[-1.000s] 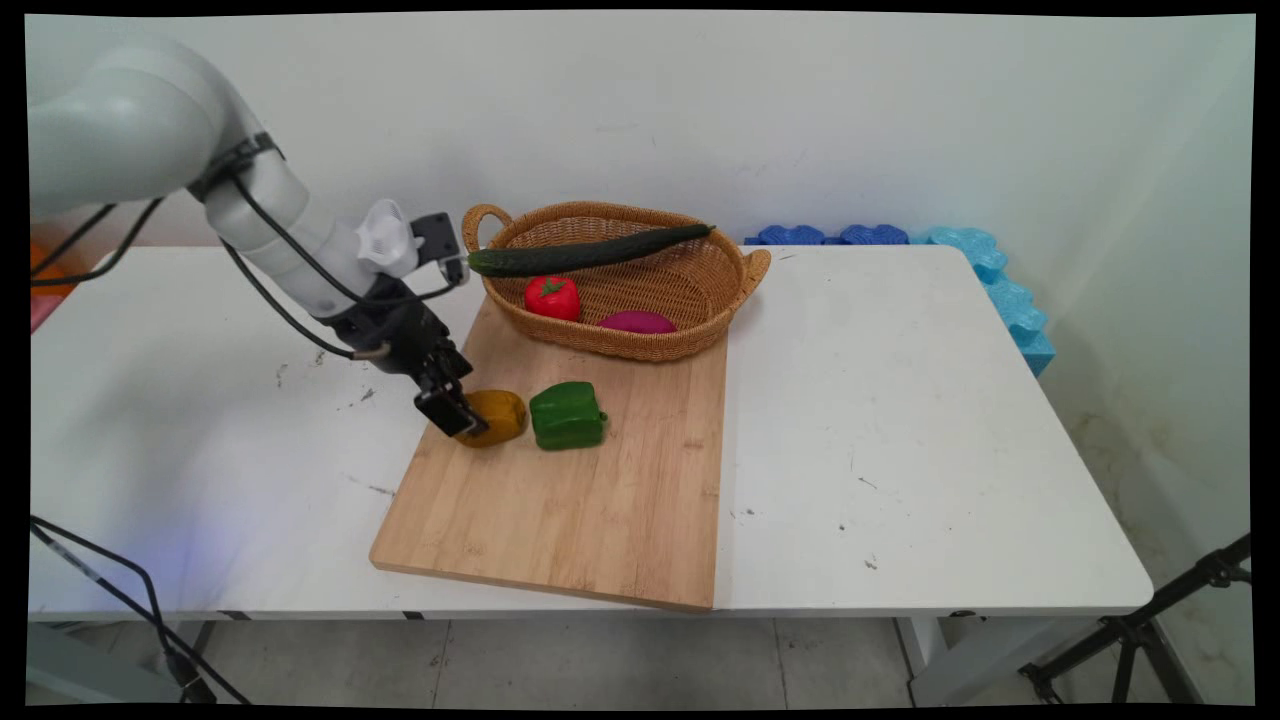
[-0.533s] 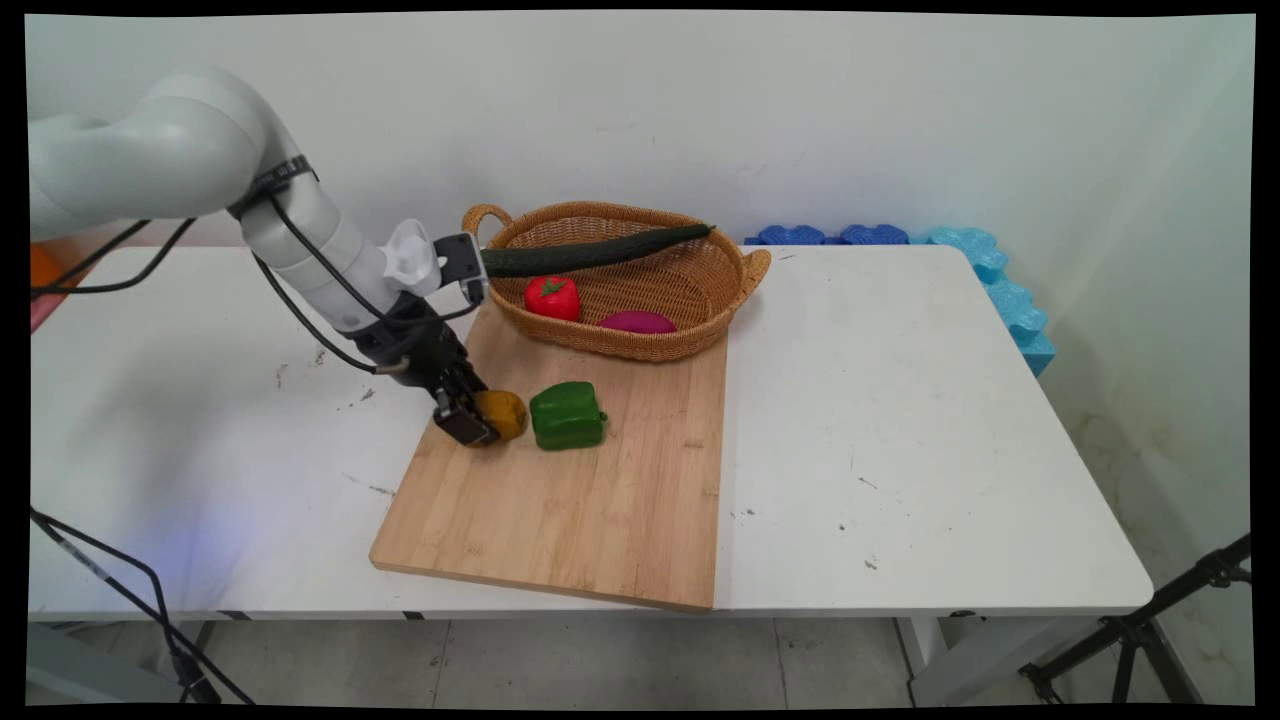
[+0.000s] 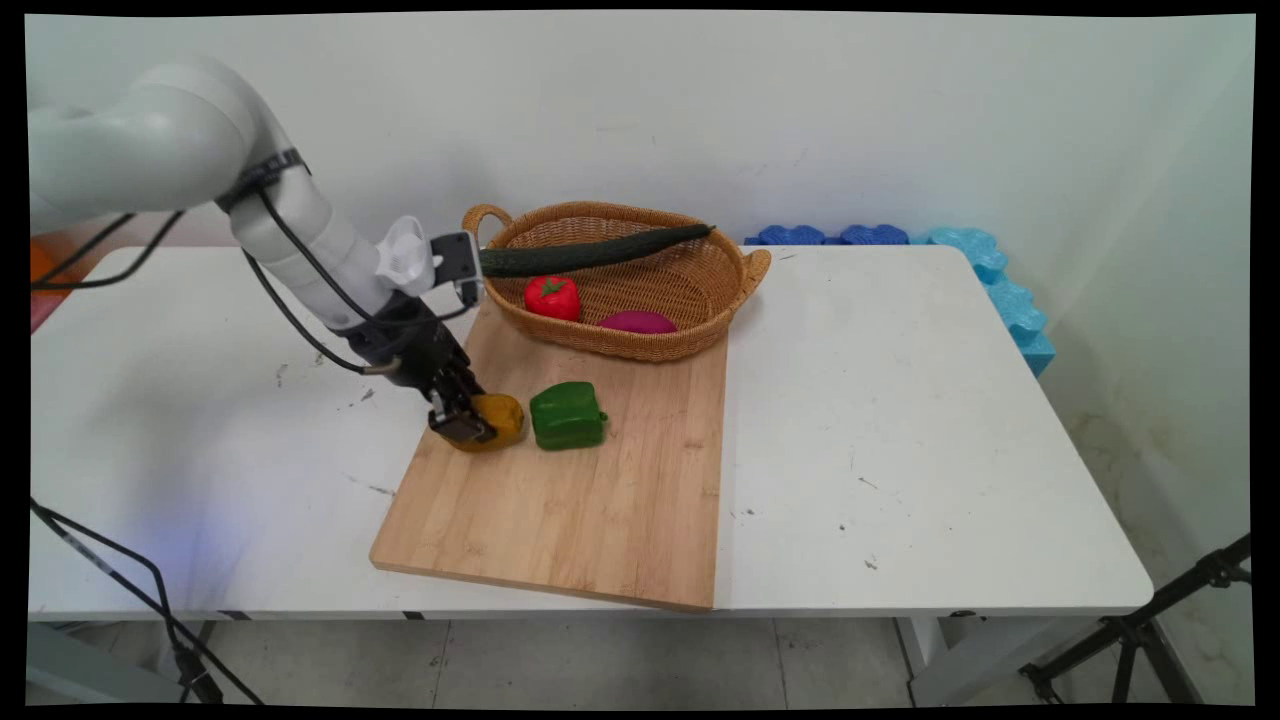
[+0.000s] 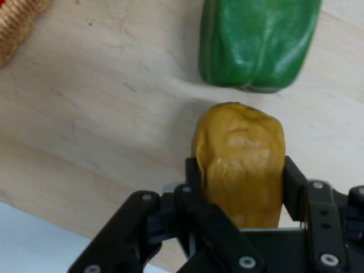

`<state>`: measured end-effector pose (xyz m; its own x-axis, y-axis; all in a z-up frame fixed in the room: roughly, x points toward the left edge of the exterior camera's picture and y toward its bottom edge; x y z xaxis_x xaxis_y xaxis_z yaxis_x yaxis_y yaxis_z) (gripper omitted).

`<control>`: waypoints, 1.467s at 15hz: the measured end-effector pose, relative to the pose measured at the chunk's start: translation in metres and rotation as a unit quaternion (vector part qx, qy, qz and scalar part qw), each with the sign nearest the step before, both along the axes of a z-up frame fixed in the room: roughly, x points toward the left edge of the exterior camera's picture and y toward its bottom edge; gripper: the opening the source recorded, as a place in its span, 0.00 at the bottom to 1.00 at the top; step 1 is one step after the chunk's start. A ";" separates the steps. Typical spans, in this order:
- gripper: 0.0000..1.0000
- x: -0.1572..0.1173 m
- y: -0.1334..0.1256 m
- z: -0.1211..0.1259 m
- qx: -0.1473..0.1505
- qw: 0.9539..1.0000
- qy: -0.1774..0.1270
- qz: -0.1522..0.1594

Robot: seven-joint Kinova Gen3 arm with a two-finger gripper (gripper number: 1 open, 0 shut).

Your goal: Place the picked object in the vegetable basket

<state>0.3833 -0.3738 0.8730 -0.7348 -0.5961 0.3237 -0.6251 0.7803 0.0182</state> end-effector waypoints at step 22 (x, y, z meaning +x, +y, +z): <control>0.00 -0.029 -0.132 0.129 -0.083 0.991 0.055 0.088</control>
<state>0.3542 -0.5053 1.0017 -0.5790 -0.6431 0.5013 -0.7527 0.6578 -0.0254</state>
